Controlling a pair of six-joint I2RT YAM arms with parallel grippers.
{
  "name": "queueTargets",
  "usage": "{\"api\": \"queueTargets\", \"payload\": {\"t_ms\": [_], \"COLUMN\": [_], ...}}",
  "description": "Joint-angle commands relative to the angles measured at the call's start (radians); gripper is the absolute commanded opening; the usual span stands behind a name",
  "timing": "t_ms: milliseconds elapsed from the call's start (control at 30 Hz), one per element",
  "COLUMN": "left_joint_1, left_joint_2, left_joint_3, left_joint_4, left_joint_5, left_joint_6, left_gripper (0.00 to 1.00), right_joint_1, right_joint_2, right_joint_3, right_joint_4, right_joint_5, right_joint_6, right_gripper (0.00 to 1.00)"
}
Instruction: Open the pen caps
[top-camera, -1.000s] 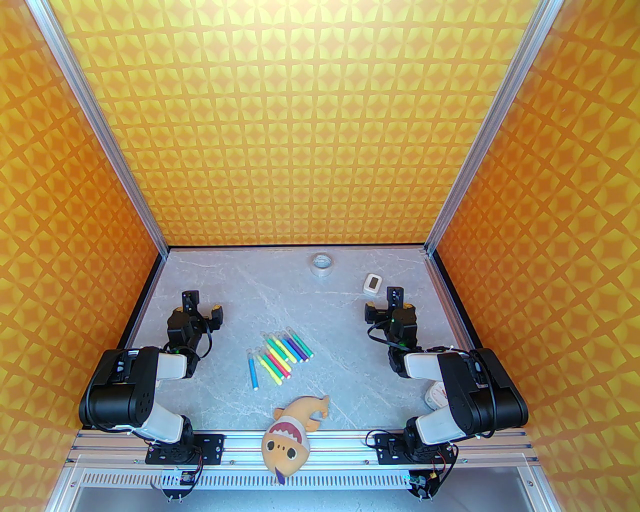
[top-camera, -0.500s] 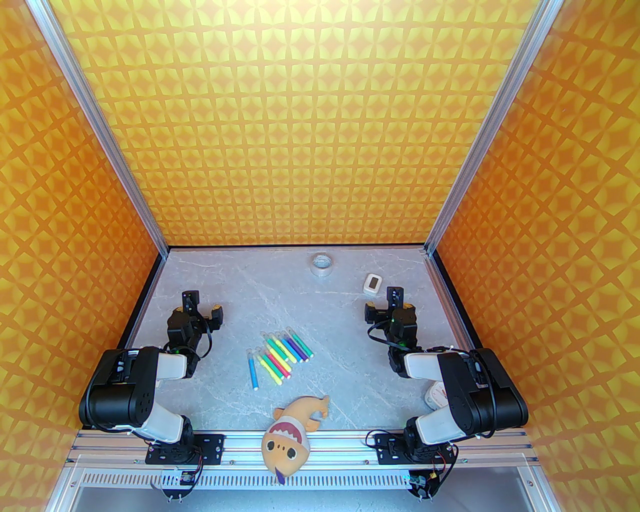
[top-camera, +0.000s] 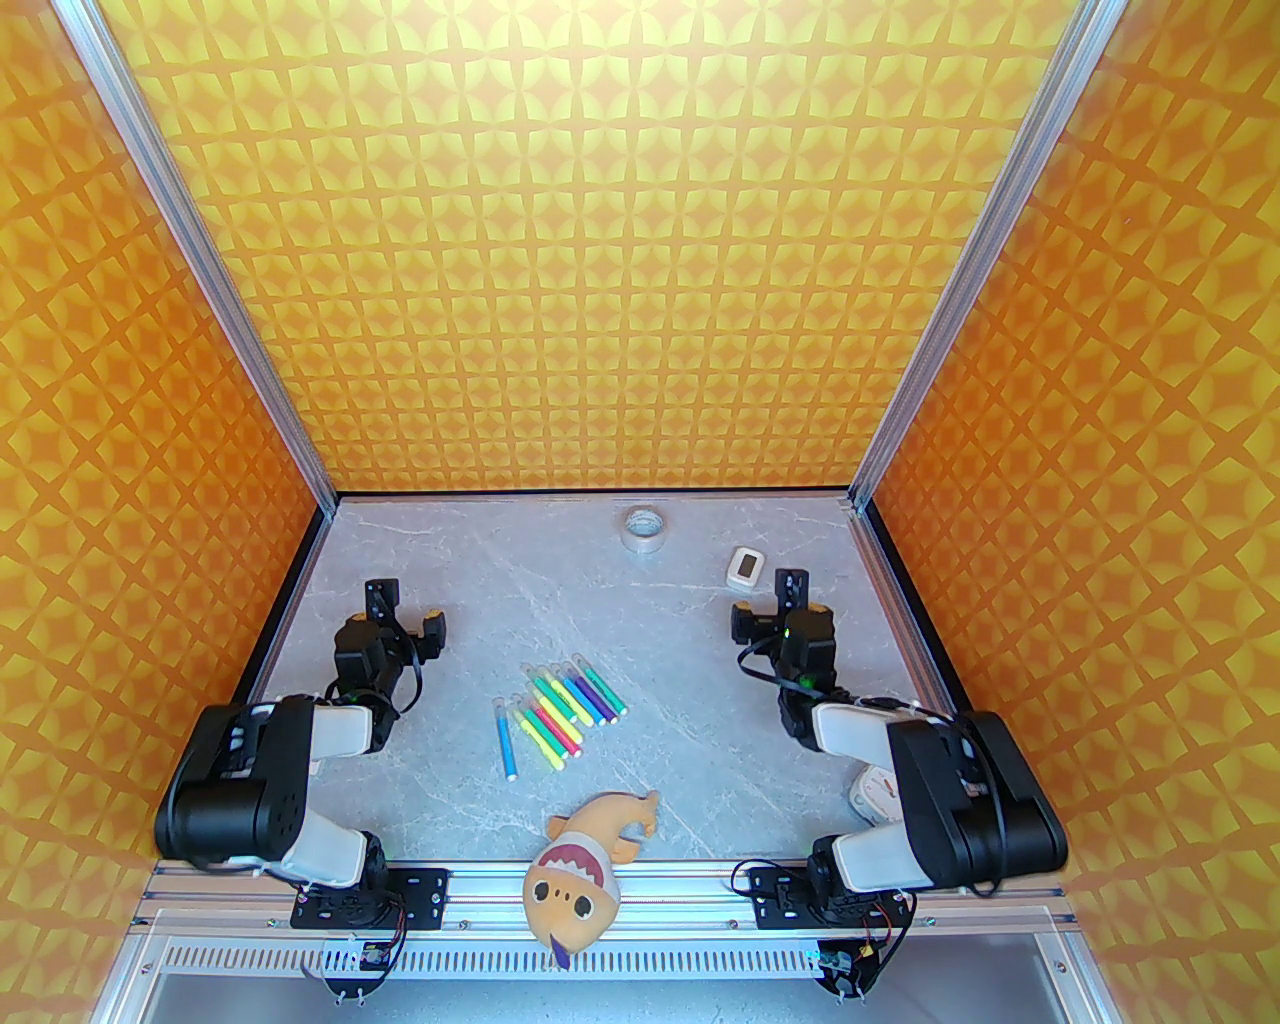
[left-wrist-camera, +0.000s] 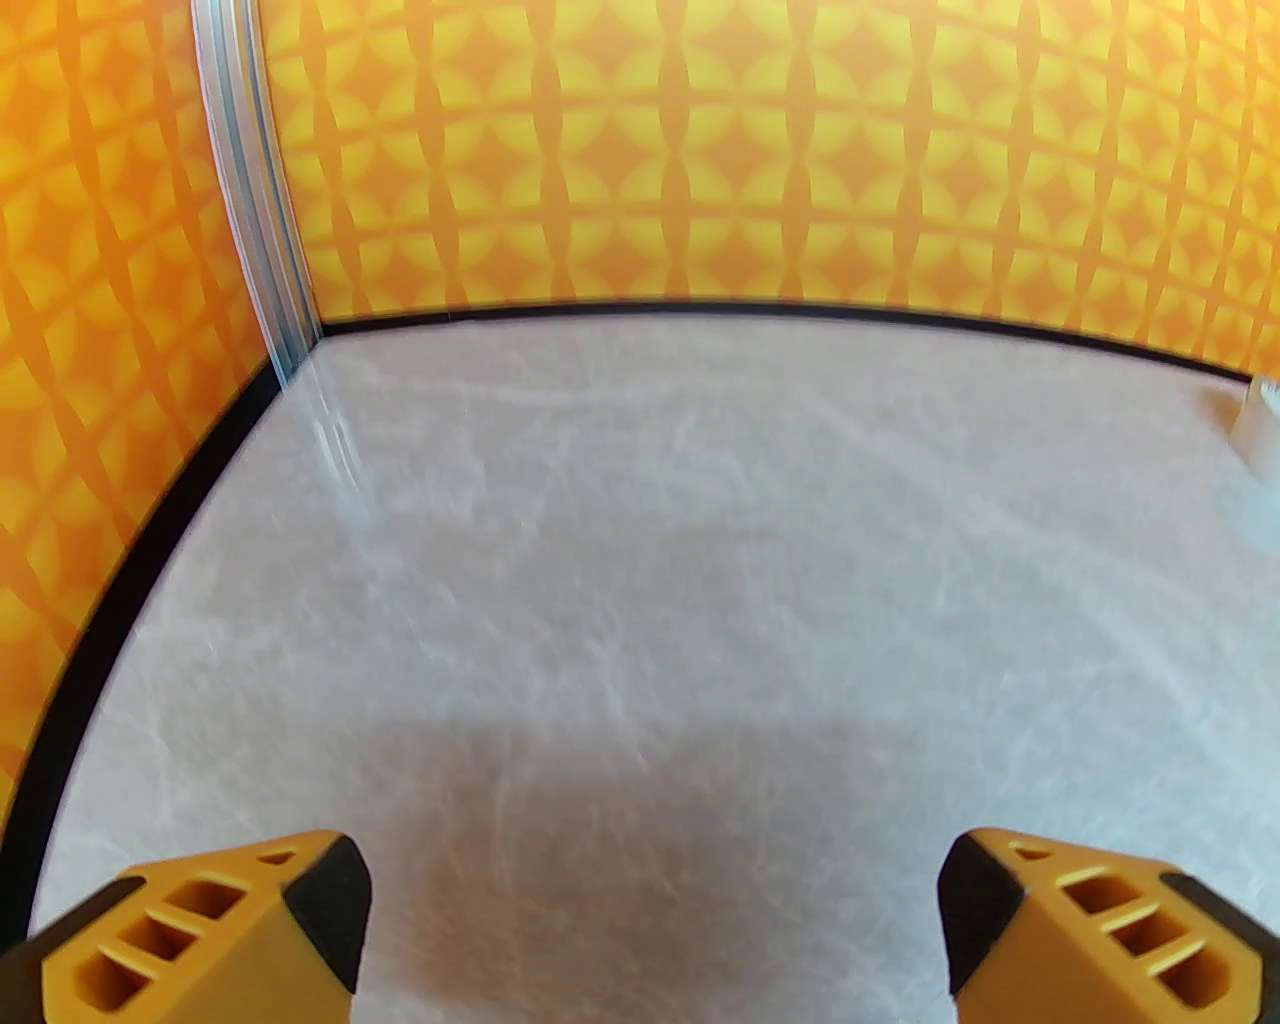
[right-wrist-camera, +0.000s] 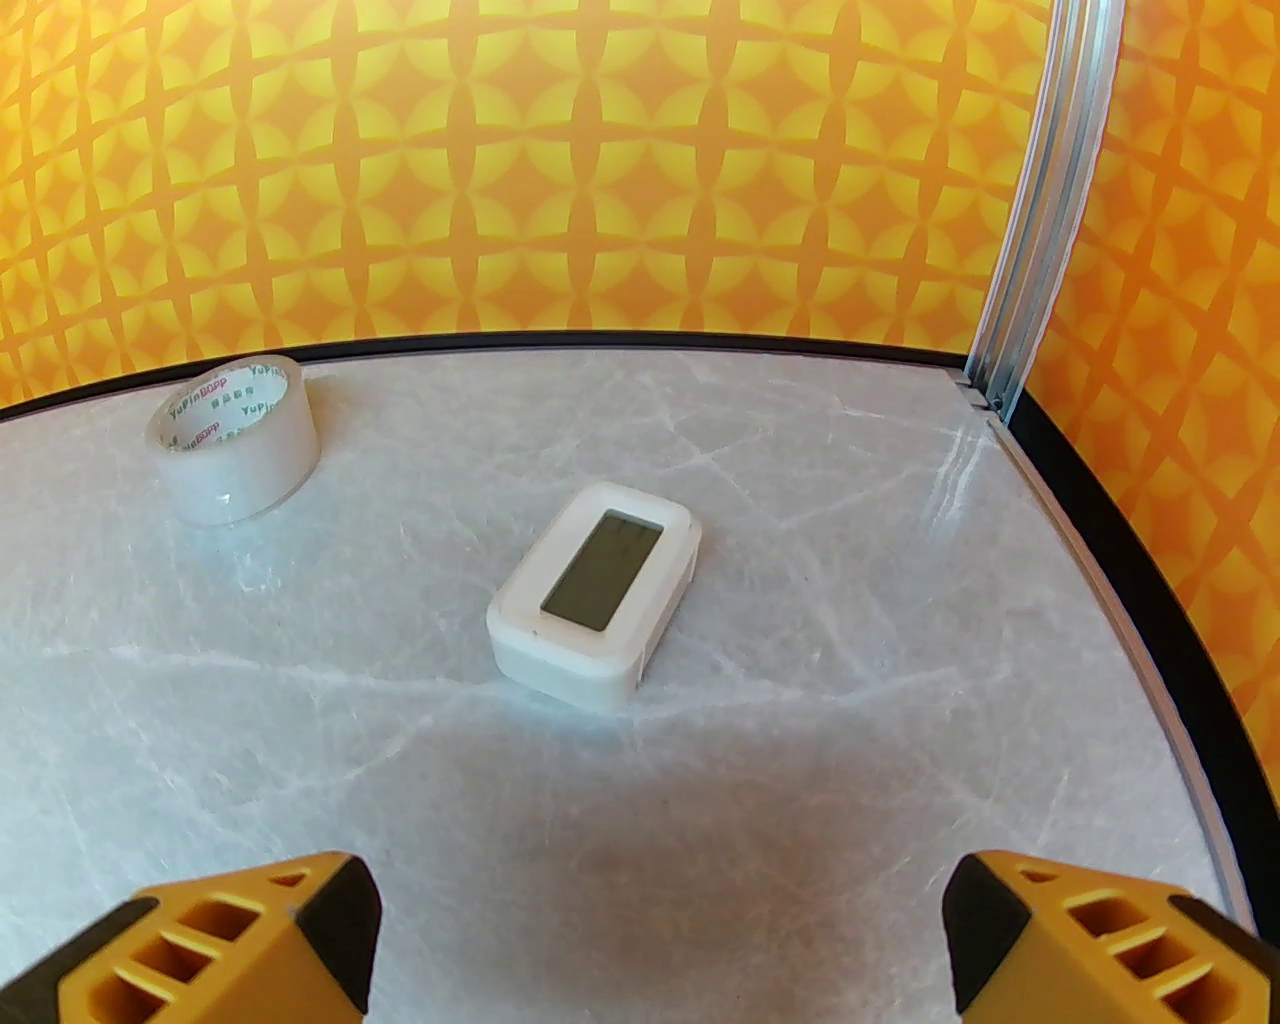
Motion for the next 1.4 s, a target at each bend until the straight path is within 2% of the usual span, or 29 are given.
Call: {"api": "queueTargets", "payload": {"t_ms": [0,167,233,400,567,700,867,1033,1233,1367], "left_joint_1": [-0.003,-0.031,-0.042,-0.099,-0.191,-0.266,-0.311,-0.345,-0.364,-0.366], "left_joint_2": [-0.098,-0.212,-0.259,-0.337,-0.34,-0.34,-0.375,-0.416,-0.468,-0.498], "left_joint_3": [0.066,0.137,0.168,0.247,0.272,0.308,0.322,0.286,0.26,0.251], "left_joint_4": [-0.221,-0.465,-0.552,-0.736,-0.794,-0.889,-0.973,-0.984,-0.996,-0.995], "left_joint_5": [-0.038,-0.038,-0.037,-0.035,-0.035,-0.034,-0.028,-0.027,-0.028,-0.028], "left_joint_6": [-0.043,-0.034,-0.046,-0.056,-0.12,-0.127,-0.168,-0.183,-0.195,-0.195], "left_gripper": [0.99,0.99,0.99,0.99,0.99,0.99,0.99,0.99,0.99,0.99], "right_joint_1": [0.016,0.155,0.201,0.278,0.409,0.487,0.547,0.569,0.58,0.589], "right_joint_2": [-0.037,0.0,0.013,0.051,0.136,0.218,0.316,0.426,0.517,0.56], "right_joint_3": [0.176,0.378,0.438,0.547,0.653,0.719,0.791,0.885,0.966,1.004], "right_joint_4": [-0.397,-0.773,-0.881,-1.073,-1.229,-1.288,-1.317,-1.364,-1.408,-1.442], "right_joint_5": [0.001,0.018,-0.029,-0.21,-0.214,-0.257,-0.316,-0.332,-0.346,-0.347], "right_joint_6": [0.074,0.051,0.042,0.014,-0.016,-0.029,-0.031,-0.028,-0.03,-0.035], "right_gripper": [0.99,0.98,0.98,0.92,0.87,0.8,0.72,0.59,0.51,0.5]}}
